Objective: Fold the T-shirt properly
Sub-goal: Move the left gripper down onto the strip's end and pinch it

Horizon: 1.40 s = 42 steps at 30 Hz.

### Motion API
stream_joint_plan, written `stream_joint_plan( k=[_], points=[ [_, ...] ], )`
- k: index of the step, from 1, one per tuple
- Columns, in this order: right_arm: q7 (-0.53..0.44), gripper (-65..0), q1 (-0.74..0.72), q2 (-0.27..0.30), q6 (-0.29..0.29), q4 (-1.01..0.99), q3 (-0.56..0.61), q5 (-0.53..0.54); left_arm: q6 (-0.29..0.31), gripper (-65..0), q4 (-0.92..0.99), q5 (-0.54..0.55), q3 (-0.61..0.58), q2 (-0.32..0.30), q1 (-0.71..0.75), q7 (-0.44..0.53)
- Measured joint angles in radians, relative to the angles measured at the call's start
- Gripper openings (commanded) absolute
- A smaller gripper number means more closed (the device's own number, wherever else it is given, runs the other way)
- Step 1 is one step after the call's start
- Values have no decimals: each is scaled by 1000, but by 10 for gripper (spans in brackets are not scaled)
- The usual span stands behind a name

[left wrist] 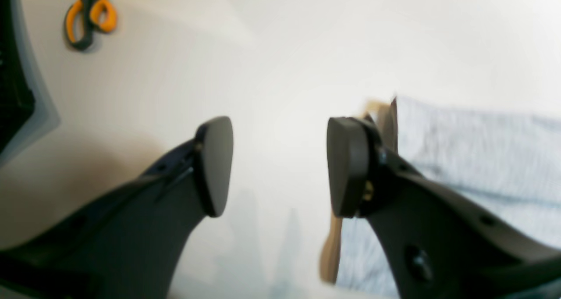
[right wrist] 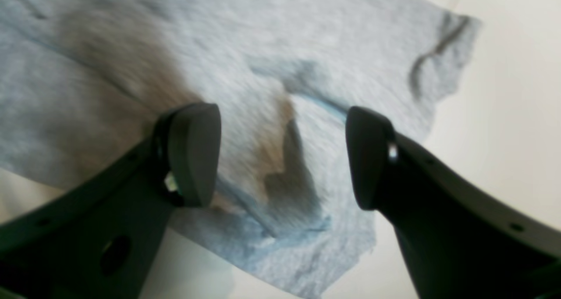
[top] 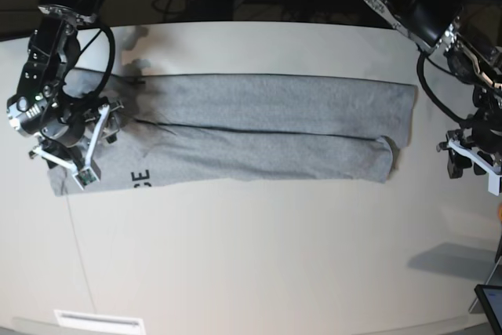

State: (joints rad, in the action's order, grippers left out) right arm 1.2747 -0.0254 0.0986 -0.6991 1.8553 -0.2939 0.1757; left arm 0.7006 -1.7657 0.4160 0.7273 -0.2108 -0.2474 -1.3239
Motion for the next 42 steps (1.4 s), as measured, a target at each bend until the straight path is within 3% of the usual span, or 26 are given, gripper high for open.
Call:
stream_joint_plan(
  k=[7,16,25,27,30,42],
  points=[
    [2,-229,0,-21,0,0,0,-8,-3,-319,298,-50,-5,28,-150,-69],
    [0,-229,16,-21,0,0,0,-9,-4,-321,393,-46,0,21,-205,-84],
    [-1,-229,29,-39,0,0,-1,-8,-4,-319,618,-52,-2,19,-278,-82],
    [-2,-229,28,-39,0,0,-1,-10,-4,-319,653,-53,-48,15,-284,-84],
    [-1,-229,28,-39,0,0,-1,-10,-4,-319,658,-44,-131,13,-297,-84],
    [-2,-229,29,-39,0,0,-2,-11,-4,-317,665,-49,-146,5,-316,-82]
  ],
)
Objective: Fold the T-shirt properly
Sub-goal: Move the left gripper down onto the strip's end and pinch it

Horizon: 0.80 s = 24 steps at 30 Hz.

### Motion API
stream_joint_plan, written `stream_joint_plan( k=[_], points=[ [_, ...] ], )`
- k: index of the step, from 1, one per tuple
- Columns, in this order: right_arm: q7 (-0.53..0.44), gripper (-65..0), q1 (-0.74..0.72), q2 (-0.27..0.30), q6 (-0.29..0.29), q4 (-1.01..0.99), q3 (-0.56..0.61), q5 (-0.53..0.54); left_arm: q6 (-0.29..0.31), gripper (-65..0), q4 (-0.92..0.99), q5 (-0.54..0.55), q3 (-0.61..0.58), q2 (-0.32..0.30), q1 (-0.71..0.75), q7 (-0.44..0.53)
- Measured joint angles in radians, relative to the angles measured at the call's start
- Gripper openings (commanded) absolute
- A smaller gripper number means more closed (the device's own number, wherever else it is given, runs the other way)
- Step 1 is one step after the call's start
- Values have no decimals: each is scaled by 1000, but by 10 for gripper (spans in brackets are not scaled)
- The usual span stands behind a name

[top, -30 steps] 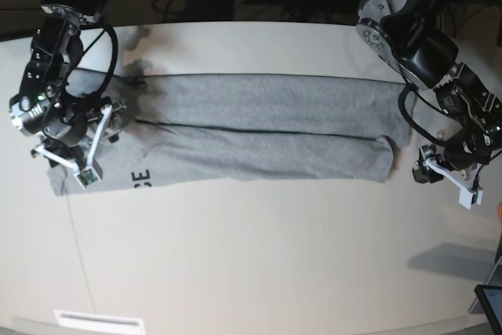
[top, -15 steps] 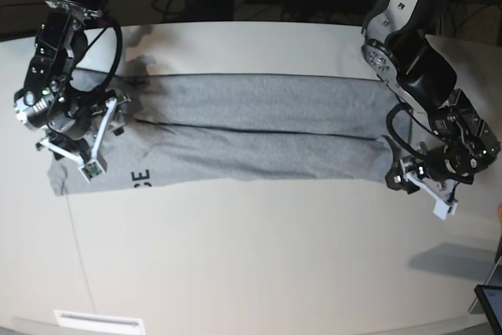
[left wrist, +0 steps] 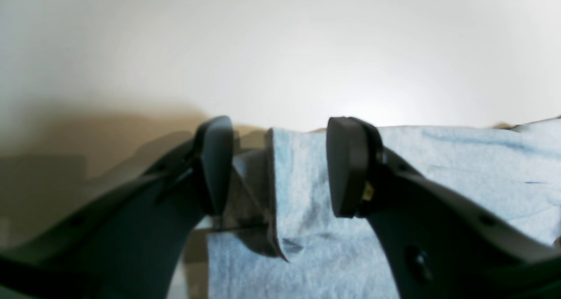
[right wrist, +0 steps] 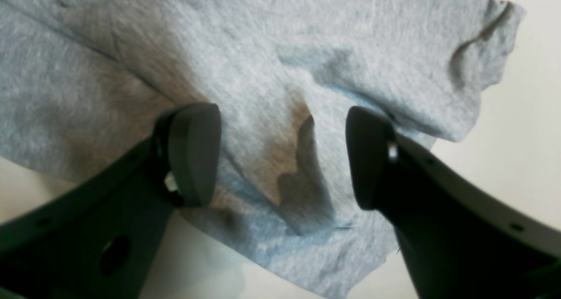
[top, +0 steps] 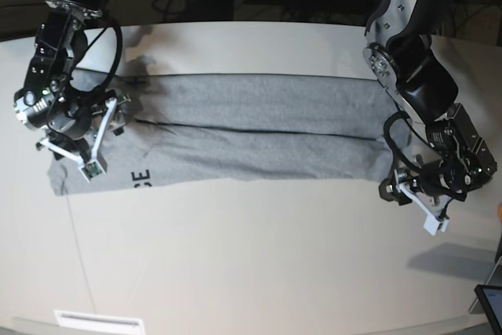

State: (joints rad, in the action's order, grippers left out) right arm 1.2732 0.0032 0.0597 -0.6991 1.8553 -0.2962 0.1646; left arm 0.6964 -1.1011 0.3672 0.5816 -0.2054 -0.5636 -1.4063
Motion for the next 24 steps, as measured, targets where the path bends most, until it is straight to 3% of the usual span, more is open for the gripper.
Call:
stream_joint_plan(
  k=[24],
  points=[
    [-3,-229,0,0,0,0,-71,0,0,-326,78,-3,0,0,-1,0]
  ],
)
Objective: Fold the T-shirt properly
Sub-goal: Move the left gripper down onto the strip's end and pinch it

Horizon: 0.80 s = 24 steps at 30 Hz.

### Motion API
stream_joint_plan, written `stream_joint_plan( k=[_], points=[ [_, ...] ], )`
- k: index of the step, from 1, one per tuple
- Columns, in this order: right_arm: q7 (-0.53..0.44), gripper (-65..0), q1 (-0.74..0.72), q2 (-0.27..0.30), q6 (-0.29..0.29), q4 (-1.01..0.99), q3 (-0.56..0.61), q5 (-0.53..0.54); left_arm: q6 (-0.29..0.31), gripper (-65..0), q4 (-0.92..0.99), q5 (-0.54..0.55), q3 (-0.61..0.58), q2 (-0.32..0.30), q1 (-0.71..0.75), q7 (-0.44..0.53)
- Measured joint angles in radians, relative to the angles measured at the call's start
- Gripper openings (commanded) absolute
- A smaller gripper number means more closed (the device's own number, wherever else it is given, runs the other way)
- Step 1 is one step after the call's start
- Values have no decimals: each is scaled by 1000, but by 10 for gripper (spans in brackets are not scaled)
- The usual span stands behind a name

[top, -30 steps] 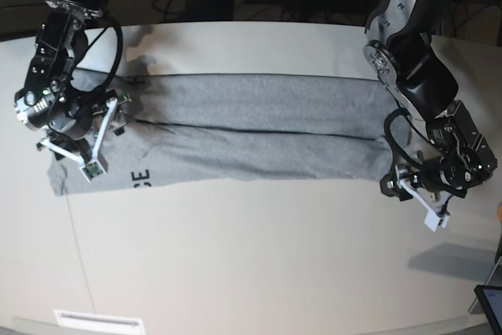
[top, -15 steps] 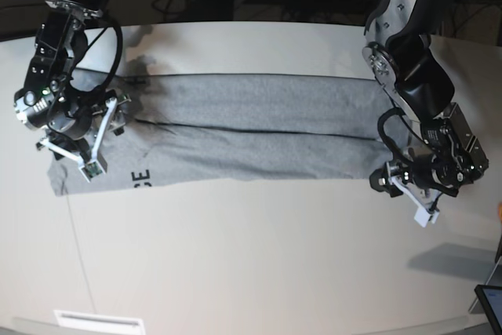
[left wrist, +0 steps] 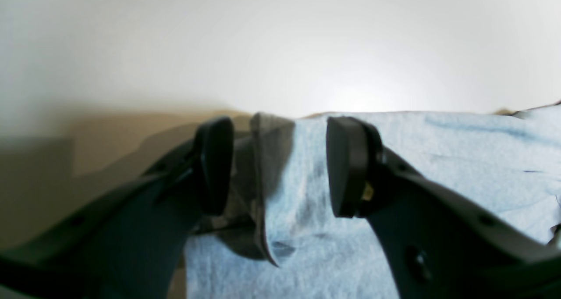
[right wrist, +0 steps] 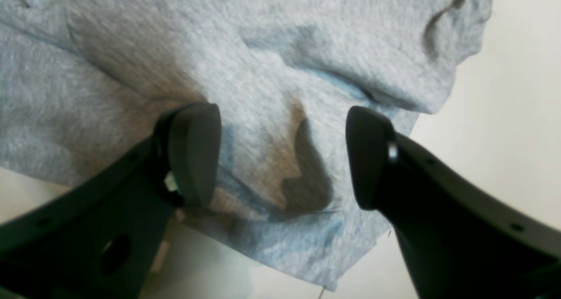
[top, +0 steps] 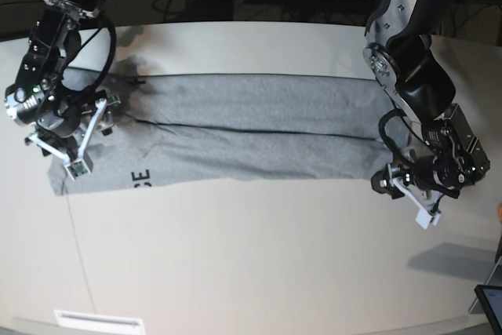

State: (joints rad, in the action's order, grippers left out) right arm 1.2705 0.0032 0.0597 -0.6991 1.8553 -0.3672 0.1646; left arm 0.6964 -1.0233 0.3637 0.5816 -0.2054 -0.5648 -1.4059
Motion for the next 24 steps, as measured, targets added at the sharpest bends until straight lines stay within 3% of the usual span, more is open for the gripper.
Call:
stream_joint_plan(
  k=[6,14,24],
  points=[
    [0,-229,0,0,0,0,0,0,0,-328,0,0,0,-2,0,0],
    [0,-229,0,0,0,0,0,0,0,-504,0,0,0,3,0,0],
    [0,-229,0,-2,0,0,0,0,0,-595,1,0,0,3,1,0]
  ],
)
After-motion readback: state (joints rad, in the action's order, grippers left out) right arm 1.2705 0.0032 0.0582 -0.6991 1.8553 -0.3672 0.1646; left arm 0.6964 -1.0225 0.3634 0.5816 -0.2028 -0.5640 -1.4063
